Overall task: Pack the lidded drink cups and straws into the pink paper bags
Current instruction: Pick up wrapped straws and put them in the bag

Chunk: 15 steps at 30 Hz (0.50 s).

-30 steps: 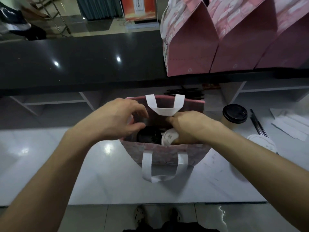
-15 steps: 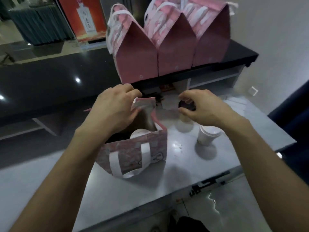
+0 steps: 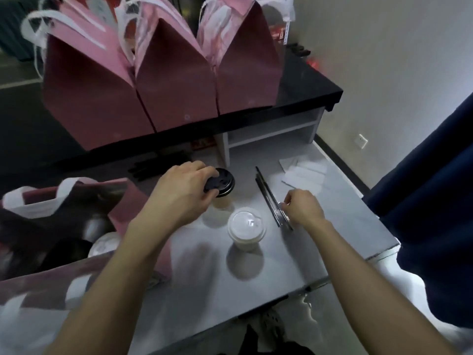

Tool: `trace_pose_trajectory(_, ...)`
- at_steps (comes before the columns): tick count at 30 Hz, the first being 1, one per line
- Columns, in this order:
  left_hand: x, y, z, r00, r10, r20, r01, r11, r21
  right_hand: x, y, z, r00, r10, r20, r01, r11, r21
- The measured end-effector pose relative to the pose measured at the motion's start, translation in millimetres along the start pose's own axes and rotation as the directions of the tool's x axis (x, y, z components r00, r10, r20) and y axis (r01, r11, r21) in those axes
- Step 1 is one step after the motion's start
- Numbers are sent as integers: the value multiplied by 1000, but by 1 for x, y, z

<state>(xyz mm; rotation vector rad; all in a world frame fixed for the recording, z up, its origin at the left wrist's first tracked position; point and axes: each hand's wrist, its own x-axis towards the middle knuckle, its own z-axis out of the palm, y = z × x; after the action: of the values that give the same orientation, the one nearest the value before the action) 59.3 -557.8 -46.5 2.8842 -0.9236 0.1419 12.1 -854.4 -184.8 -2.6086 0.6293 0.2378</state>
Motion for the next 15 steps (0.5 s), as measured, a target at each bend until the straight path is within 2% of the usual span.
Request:
trace_pose_trajectory(4, 13, 28, 29, 989, -124, 79, 128, 990, -53, 25, 17, 25, 993, -39, 109, 43, 999, -31)
trace_pose_trajectory(9, 26, 55, 55, 960, -269, 79, 279, 938, -203, 34, 36, 12, 995, -55, 86, 41, 987, 157)
trace_pose_trajectory(12, 40, 74, 67, 920, -389, 43, 366, 817, -446, 40, 43, -12, 994, -107, -4, 103, 945, 311)
trace_pose_trajectory(15, 61, 93, 80, 874, -467, 135, 429, 610, -666, 39, 29, -32, 965, -259, -37, 243, 837, 490)
